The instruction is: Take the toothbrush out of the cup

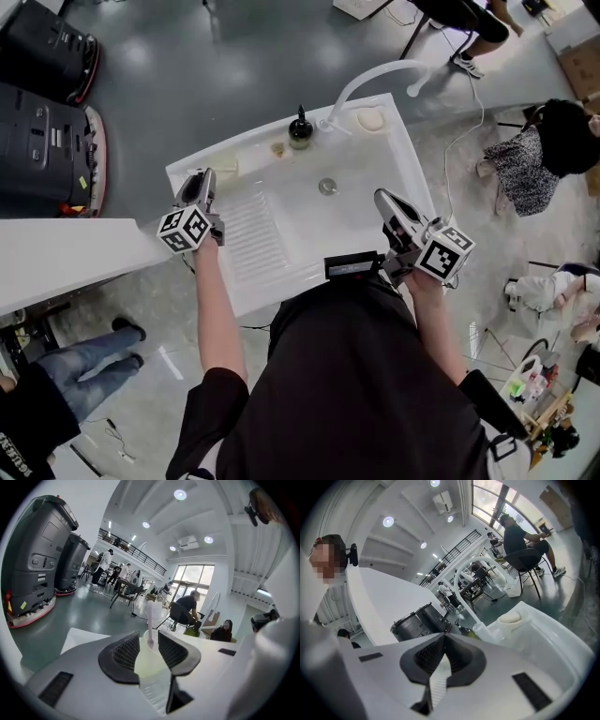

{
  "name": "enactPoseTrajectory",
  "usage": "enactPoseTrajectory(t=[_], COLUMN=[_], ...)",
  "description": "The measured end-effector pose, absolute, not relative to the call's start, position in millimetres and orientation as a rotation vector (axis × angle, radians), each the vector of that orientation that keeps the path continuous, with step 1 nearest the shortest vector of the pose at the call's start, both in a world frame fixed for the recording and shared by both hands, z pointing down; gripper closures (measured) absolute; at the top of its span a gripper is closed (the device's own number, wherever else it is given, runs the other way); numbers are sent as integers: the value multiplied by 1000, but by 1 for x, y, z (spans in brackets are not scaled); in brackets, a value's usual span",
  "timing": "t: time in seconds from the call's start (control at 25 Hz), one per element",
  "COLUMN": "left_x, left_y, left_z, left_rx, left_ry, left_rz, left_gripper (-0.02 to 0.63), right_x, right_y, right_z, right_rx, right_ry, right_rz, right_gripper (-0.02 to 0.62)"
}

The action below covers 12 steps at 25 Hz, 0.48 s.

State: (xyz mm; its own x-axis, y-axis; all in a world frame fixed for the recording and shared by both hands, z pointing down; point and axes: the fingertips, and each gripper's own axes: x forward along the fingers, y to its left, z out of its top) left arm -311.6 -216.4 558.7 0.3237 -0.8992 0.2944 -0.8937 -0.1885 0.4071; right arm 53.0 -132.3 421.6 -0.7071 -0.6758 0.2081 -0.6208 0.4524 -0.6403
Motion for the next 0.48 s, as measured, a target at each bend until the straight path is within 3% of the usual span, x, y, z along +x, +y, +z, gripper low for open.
enactPoseTrajectory(t=[0.12, 0.28, 0.48], left_x=[-310, -309, -308], left_y=[-218, -218, -220], left_z=[561, 559, 556], left_rx=[2094, 2097, 2107], left_ry=[-1584, -1604, -1629], left_rz=[20, 31, 17], left_gripper=[486, 551, 552], right_x=[54, 57, 58], right_y=[-133, -133, -134], right_z=[421, 421, 423], right_rx=[-1171, -1177, -1178], right_ry=[2607, 2601, 2600], right_rz=[-1098, -1099, -1096], right_gripper=[591, 591, 591])
